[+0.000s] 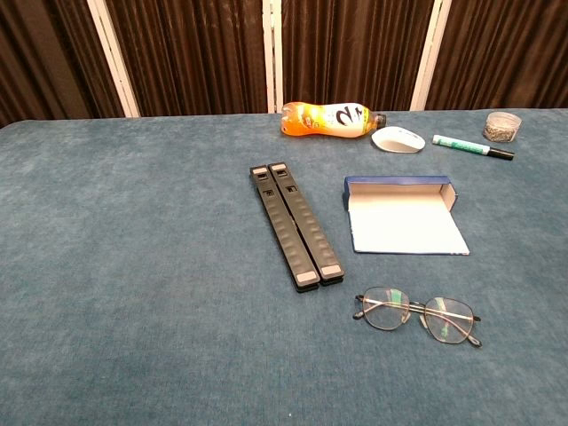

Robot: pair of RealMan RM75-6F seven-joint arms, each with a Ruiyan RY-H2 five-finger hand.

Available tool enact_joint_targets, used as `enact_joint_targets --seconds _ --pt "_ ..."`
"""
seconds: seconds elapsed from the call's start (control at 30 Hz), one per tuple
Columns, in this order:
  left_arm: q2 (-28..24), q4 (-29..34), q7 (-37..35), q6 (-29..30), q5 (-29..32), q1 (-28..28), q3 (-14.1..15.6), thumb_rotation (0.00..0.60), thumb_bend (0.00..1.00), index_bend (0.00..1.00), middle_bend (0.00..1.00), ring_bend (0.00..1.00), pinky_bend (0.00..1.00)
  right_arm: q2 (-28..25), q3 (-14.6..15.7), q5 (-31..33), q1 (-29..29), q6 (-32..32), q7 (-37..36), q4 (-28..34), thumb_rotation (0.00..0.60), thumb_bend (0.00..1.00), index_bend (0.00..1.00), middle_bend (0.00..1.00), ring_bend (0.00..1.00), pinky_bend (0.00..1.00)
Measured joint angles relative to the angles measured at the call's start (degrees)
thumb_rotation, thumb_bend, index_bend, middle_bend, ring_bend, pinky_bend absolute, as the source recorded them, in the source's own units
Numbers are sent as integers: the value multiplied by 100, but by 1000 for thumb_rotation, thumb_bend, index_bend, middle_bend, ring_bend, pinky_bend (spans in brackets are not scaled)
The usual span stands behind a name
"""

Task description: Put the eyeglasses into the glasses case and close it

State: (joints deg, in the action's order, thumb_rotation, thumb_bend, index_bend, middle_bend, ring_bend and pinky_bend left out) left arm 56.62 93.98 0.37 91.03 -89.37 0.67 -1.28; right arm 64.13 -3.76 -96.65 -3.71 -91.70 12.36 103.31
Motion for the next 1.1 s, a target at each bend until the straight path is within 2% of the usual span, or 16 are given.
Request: enact_joint_targets --seconds 0.33,0.47,0.6,0.67,0.8,0.9,1.1 --pt "-12 59 16 -52 38 40 -36 600 0 0 0 0 0 121 22 108 -111 321 170 -120 600 0 54 0 0 0" --pt "-2 61 46 -119 115 72 -65 600 0 0 0 0 0 225 5 205 -288 686 300 -245 600 0 171 0 0 0" --pt "30 15 84 -350 317 146 -100 600 0 0 0 0 0 340 -1 297 -640 1343 305 -370 600 12 371 0 0 0" --pt "52 -16 102 -474 469 192 -137 600 0 0 0 0 0 379 -12 406 -857 1801 173 -364 600 54 410 0 0 0" --pt "107 -77 174 -632 625 268 -185 600 0 0 0 0 0 522 -84 865 -1456 3018 -90 -350 600 147 447 0 0 0" --pt "147 -120 229 -708 684 299 -189 600 0 0 0 0 0 730 -172 1381 -1867 3648 -84 -398 600 187 461 0 0 0" --pt "209 -187 285 -814 774 359 -210 600 0 0 0 0 0 1131 -313 2230 -2350 4107 338 -473 600 223 479 0 0 0"
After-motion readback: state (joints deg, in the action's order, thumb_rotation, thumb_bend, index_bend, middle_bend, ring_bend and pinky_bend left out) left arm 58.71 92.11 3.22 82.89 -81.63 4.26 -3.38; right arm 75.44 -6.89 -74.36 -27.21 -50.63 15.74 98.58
